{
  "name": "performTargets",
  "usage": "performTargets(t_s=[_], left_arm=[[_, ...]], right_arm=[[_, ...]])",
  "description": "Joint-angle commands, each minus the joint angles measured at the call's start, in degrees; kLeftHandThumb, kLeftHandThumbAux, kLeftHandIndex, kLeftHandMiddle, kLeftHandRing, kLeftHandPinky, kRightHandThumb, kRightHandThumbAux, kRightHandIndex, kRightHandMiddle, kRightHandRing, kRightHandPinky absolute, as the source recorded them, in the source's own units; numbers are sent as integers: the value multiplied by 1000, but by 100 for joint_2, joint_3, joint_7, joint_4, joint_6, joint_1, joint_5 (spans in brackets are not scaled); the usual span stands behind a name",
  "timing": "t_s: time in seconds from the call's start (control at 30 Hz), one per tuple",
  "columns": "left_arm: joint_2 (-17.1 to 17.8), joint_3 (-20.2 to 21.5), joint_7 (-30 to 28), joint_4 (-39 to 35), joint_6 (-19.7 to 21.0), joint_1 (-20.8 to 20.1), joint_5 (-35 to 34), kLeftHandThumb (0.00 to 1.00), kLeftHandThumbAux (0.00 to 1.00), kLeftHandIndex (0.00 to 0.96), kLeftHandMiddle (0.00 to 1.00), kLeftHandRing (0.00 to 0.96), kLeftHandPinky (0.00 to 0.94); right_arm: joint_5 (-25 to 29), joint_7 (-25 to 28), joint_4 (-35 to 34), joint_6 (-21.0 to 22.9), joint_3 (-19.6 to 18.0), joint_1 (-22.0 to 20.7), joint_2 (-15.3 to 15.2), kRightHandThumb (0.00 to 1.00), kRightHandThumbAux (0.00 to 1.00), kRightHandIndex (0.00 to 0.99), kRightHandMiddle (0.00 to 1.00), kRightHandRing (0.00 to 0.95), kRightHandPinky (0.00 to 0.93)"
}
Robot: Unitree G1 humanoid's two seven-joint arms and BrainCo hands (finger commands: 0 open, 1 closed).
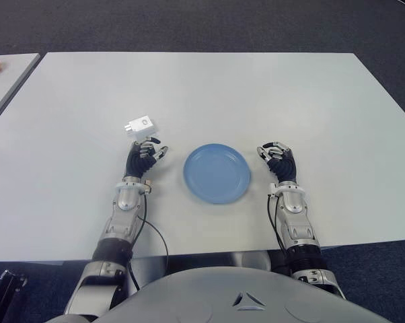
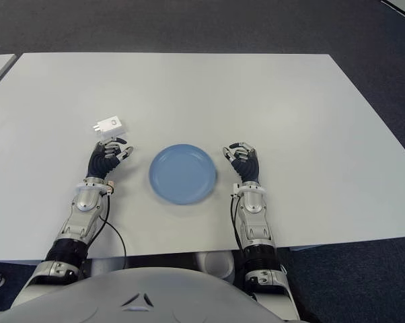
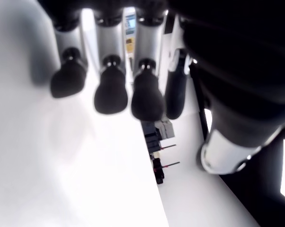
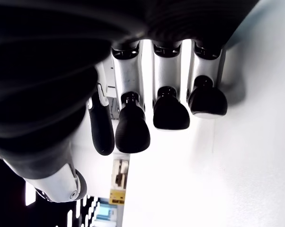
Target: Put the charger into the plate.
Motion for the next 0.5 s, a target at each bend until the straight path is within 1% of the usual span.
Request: performTargets(t_s=[0.03, 0.1, 0.17, 0.23, 0.3, 0.33, 0.37, 0.4, 0.43, 0.47, 0.5], left_arm=[[169, -74, 515, -432, 295, 106, 755, 707, 718, 436, 767, 755, 750], [222, -126, 820, -472, 373, 102, 1165, 706, 718, 436, 766, 753, 746], [339, -209, 1223, -524, 509, 34, 1720, 706, 718, 436, 765, 751, 741], [537, -281, 1594, -409, 628, -196, 2209, 706, 718, 436, 763, 748, 730], [663, -334, 1829, -331, 713, -335, 2488, 705, 718, 436, 753, 738, 697], [685, -353, 1896, -331, 743, -352, 2559, 705, 718, 435, 726, 708, 663], [726, -374, 1917, -409, 839, -376, 2668, 705, 718, 435, 717, 697, 651], [758, -390, 1934, -462, 910, -395, 2745, 703, 717, 432, 649, 630, 589], [780, -404, 1947, -492, 958, -410, 2789, 702, 717, 429, 605, 586, 549], [846, -417, 1919, -538, 1040, -451, 2860, 701, 716, 429, 589, 571, 534], [893, -430, 1902, -562, 1093, -477, 2896, 700, 713, 426, 542, 518, 482]], right_arm=[[22, 45, 146, 224, 21, 95, 28, 703, 730, 434, 830, 842, 844], [16, 44, 150, 221, 25, 95, 29, 703, 730, 434, 830, 842, 843], [15, 47, 150, 225, 27, 94, 27, 703, 730, 434, 829, 841, 841], [11, 36, 166, 217, 25, 87, 31, 704, 730, 434, 828, 841, 839], [7, 23, 185, 200, 24, 80, 37, 704, 730, 435, 828, 841, 840], [5, 18, 192, 191, 24, 77, 39, 704, 730, 435, 829, 842, 842], [6, 17, 200, 176, 24, 74, 40, 704, 730, 435, 829, 842, 842], [6, 16, 205, 167, 25, 73, 42, 704, 730, 435, 830, 842, 843], [7, 16, 207, 163, 26, 72, 43, 704, 730, 435, 830, 842, 844], [10, 28, 196, 170, 31, 74, 42, 705, 730, 435, 830, 843, 844], [11, 36, 187, 176, 35, 76, 41, 704, 730, 435, 829, 841, 842]])
